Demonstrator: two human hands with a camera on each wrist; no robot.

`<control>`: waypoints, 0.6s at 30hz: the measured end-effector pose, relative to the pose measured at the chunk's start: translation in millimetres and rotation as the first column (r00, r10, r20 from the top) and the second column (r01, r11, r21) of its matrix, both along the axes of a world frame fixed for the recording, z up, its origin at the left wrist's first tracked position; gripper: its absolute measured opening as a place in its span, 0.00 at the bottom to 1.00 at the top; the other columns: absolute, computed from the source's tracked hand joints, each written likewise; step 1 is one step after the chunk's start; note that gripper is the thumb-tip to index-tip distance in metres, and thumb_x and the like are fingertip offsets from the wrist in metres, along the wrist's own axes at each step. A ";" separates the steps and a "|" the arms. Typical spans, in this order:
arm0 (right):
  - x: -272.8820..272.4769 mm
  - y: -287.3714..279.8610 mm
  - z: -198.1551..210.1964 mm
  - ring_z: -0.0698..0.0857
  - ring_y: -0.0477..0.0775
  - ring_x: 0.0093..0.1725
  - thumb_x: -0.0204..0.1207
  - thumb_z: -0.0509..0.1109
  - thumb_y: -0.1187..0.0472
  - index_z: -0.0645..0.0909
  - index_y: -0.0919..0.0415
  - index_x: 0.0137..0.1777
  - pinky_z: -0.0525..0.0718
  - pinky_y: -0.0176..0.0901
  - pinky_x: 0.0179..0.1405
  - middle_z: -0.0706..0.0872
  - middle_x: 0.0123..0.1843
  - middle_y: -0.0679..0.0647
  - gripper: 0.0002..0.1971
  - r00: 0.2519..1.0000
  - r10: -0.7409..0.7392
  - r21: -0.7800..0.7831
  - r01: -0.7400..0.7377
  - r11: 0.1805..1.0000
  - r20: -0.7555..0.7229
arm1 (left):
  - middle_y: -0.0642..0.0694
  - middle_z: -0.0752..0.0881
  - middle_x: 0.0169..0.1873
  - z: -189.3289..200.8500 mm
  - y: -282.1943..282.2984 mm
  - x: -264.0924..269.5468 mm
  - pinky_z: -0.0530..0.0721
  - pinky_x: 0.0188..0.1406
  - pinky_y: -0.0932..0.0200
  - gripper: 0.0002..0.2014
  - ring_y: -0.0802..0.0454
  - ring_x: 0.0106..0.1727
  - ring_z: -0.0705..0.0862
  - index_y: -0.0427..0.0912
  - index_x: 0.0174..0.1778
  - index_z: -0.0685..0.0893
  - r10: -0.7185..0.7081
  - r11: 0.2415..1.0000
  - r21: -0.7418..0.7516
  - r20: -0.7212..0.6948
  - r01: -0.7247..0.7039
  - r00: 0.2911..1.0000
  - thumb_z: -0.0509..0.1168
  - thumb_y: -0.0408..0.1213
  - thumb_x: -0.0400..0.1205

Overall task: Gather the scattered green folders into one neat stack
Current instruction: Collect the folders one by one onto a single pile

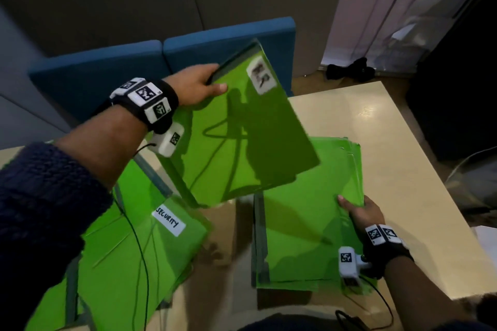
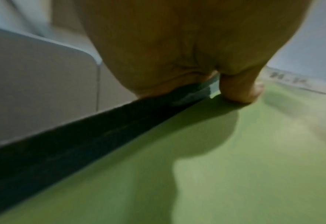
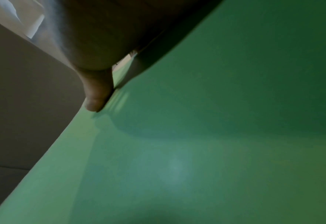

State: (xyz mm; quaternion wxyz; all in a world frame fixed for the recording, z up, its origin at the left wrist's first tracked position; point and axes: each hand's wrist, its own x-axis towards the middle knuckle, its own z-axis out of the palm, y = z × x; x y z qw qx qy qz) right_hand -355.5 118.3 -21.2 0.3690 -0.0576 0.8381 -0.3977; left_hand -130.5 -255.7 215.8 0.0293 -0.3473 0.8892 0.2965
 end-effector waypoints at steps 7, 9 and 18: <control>18.8 3.2 9.9 0.87 0.64 0.49 0.75 0.77 0.48 0.84 0.64 0.64 0.85 0.53 0.49 0.89 0.53 0.65 0.24 0.999 -0.024 -0.073 0.027 0.997 0.036 | 0.43 0.89 0.52 -95.6 74.7 -1.0 0.86 0.53 0.50 0.17 0.45 0.49 0.88 0.41 0.60 0.82 0.418 0.899 0.228 -0.200 -0.373 0.886 0.69 0.46 0.80; 25.4 4.2 12.9 0.86 0.66 0.53 0.79 0.73 0.49 0.81 0.67 0.68 0.81 0.52 0.51 0.87 0.60 0.69 0.25 0.999 -0.008 -0.086 0.011 0.996 0.039 | 0.44 0.89 0.47 -136.6 108.2 3.9 0.85 0.48 0.51 0.16 0.44 0.47 0.87 0.42 0.55 0.82 0.513 0.840 0.256 -0.082 -0.479 0.854 0.70 0.48 0.78; 55.0 16.8 14.2 0.84 0.63 0.58 0.63 0.77 0.31 0.69 0.60 0.77 0.83 0.57 0.58 0.82 0.69 0.62 0.48 0.988 0.006 -0.190 0.023 0.982 0.152 | 0.38 0.85 0.51 -201.8 221.4 34.3 0.75 0.39 0.58 0.18 0.40 0.47 0.83 0.38 0.63 0.77 0.576 0.745 0.299 0.161 -0.596 0.801 0.61 0.47 0.84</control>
